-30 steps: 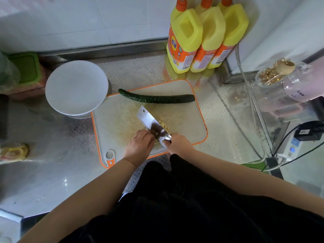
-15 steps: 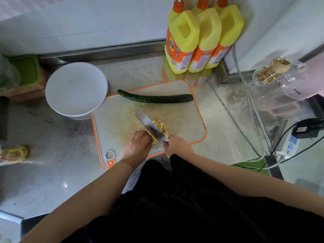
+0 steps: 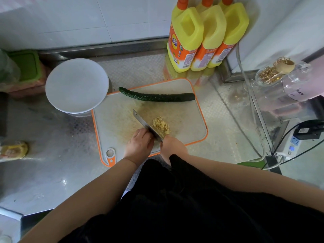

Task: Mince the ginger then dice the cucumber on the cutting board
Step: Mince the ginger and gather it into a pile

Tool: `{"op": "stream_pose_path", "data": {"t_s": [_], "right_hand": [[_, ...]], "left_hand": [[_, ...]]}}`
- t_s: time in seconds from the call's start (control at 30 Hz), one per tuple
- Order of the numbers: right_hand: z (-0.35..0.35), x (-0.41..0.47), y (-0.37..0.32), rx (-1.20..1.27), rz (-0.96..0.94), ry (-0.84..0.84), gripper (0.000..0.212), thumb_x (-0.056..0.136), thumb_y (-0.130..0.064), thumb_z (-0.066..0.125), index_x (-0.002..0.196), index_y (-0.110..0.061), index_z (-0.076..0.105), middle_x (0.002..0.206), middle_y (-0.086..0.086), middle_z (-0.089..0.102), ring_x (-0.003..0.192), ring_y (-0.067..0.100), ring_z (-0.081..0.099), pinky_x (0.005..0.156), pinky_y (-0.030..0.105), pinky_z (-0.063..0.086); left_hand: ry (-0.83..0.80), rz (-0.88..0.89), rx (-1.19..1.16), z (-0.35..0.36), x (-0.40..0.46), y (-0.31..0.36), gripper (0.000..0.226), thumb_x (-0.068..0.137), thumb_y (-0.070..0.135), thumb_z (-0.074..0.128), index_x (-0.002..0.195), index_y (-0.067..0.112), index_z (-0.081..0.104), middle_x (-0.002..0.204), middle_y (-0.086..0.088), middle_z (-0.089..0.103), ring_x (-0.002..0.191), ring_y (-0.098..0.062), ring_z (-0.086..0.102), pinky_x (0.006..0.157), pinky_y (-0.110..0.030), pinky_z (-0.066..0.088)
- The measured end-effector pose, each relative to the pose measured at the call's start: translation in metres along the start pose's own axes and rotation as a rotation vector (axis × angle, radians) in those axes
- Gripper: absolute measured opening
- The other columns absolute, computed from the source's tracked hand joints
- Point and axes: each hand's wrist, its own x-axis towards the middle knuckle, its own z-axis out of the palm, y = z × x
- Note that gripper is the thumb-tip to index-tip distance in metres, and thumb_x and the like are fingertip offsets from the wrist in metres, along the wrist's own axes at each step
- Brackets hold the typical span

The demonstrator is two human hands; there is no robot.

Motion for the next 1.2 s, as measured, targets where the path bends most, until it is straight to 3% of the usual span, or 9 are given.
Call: {"op": "stream_pose_path", "data": {"t_s": [0.13,0.3,0.53,0.83,1.07,1.2], "right_hand": [[-0.006,0.003,0.005,0.034,-0.032,0.048,0.033,0.100,-0.029,0.041,0.118,-0.004,0.053,0.117,0.015,0.061,0.110,0.032,0.058,0.087,0.036,0.045],[-0.012,0.010,0.017,0.182,-0.016,-0.009,0.042,0.098,-0.038,0.045,0.117,-0.003,0.058,0.116,0.017,0.061,0.108,0.033,0.057,0.083,0.033,0.042],[-0.015,0.005,0.024,0.120,-0.054,0.008,0.037,0.101,-0.030,0.040,0.113,0.002,0.054,0.112,0.019,0.060,0.108,0.034,0.057,0.085,0.037,0.043],[-0.013,-0.006,0.011,0.023,-0.075,-0.025,0.035,0.101,-0.029,0.040,0.121,-0.003,0.050,0.120,0.015,0.059,0.113,0.031,0.056,0.085,0.034,0.043],[-0.003,-0.003,0.001,-0.022,-0.026,-0.007,0.026,0.098,-0.020,0.045,0.119,-0.006,0.051,0.115,0.011,0.061,0.106,0.027,0.060,0.083,0.033,0.046],[0.004,0.001,-0.003,0.002,-0.011,0.042,0.027,0.099,-0.024,0.041,0.117,-0.007,0.052,0.114,0.012,0.063,0.105,0.028,0.061,0.084,0.037,0.047]], "left_hand": [[0.006,0.032,0.001,0.000,0.001,-0.001,0.022,0.090,0.019,0.051,0.085,0.006,0.068,0.091,-0.008,0.064,0.090,-0.024,0.057,0.069,-0.035,0.055],[0.011,0.087,0.004,-0.003,0.002,-0.003,0.020,0.092,0.018,0.052,0.085,0.007,0.068,0.090,-0.007,0.063,0.088,-0.023,0.057,0.076,-0.032,0.052],[0.012,0.068,0.015,-0.006,0.000,-0.005,0.024,0.091,0.024,0.051,0.083,0.009,0.068,0.090,-0.005,0.062,0.089,-0.019,0.053,0.062,-0.034,0.055],[-0.017,0.081,0.081,-0.005,-0.008,-0.004,0.024,0.084,0.026,0.050,0.085,0.009,0.067,0.090,-0.007,0.061,0.086,-0.026,0.058,0.063,-0.033,0.056],[-0.029,0.030,0.041,-0.007,-0.002,-0.002,0.025,0.086,0.026,0.051,0.082,0.010,0.069,0.087,-0.005,0.064,0.084,-0.023,0.061,0.058,-0.033,0.056],[-0.010,0.007,0.019,-0.004,-0.003,-0.002,0.025,0.087,0.026,0.053,0.080,0.010,0.070,0.086,-0.004,0.065,0.083,-0.020,0.060,0.055,-0.032,0.055]]}}
